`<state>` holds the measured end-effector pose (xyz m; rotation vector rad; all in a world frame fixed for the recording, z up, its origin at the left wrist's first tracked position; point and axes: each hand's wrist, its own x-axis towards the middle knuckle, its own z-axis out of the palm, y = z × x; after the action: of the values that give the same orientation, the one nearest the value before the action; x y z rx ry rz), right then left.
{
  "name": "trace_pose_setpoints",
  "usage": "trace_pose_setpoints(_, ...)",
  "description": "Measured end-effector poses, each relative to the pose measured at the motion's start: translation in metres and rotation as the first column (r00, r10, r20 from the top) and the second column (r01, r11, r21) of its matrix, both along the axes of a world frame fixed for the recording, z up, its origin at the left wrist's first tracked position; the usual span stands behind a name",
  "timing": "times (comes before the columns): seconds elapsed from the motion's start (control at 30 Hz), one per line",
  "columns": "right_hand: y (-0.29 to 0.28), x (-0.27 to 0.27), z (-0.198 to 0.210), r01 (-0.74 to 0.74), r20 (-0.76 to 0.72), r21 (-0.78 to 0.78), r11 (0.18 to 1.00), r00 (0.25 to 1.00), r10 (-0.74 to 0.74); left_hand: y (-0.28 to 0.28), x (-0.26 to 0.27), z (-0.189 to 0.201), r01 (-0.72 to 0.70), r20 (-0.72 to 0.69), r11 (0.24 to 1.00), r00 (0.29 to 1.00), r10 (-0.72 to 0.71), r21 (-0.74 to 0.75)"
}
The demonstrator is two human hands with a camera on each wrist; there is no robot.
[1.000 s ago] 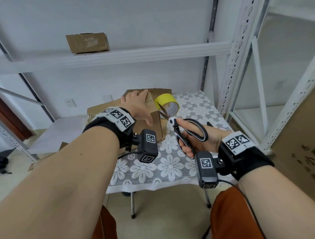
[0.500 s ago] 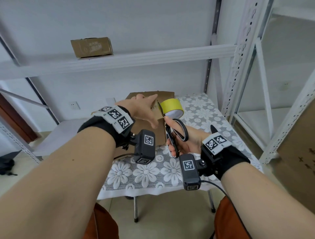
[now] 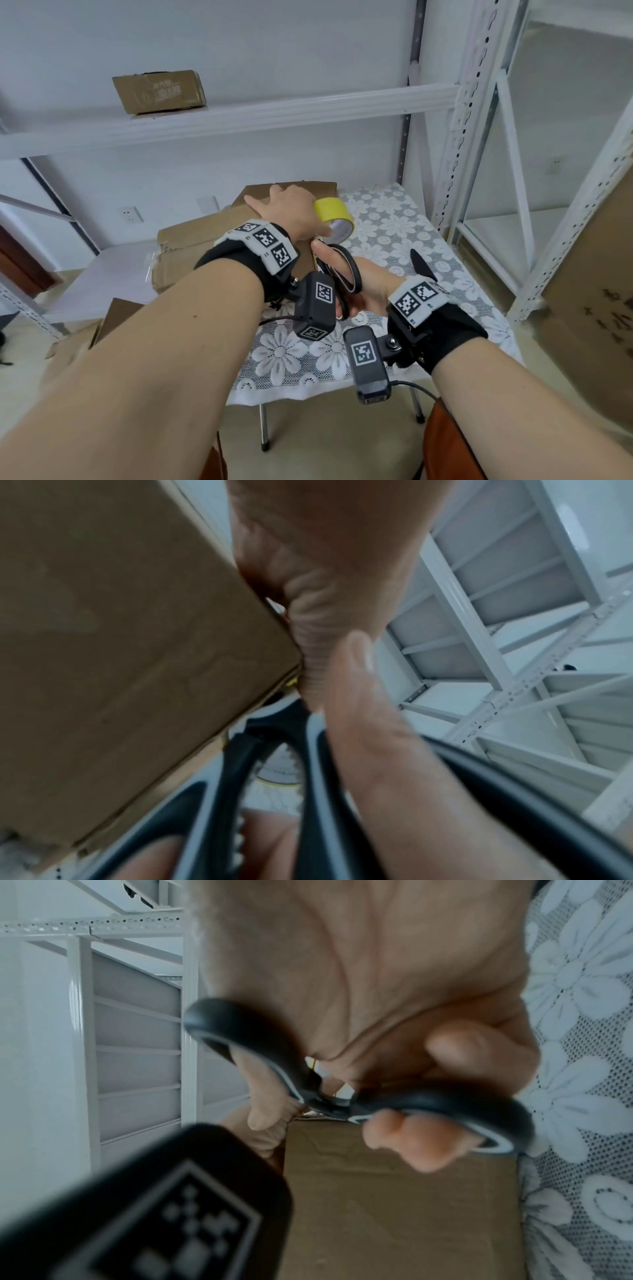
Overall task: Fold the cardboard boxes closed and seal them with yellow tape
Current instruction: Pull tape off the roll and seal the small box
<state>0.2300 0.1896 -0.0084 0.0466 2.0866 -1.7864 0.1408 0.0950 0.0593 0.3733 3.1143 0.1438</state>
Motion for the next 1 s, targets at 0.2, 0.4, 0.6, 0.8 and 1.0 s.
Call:
trace_pose_setpoints(0.2,0.004,0.002,0.001,0.078,-0.072,0.026,0.997,0.995,-0.076,-0.005,-0.002,-0.003,-0.034,-0.05,0.993,0.998,0.04,0.115)
trace_pose_setpoints(0.4,0.002,0.0,0.002,0.033,-0.025,0.045,0.998,0.999,-0.032,-0.007,-0.005,-0.006,-0.014,-0.072,0.979,0.997,0.03,0.204)
trace_pose_setpoints(0.6,-0.003,-0.005,0.0,-0.052,0.051,0.085,0.995,0.998,0.048,-0.01,-0.004,-0.005,0.009,-0.084,0.972,0.996,0.011,0.233)
trace_pose_setpoints(0.8,-0.002,-0.003,0.001,-0.042,0.046,0.094,0.995,0.998,0.038,-0.007,0.0,-0.006,0.042,-0.09,0.977,0.996,-0.024,0.209)
trace_pose_setpoints(1.0,-0.005,0.001,0.004,0.056,-0.027,0.043,0.998,0.998,-0.054,-0.012,-0.003,-0.006,0.052,-0.088,0.955,0.996,-0.028,0.292)
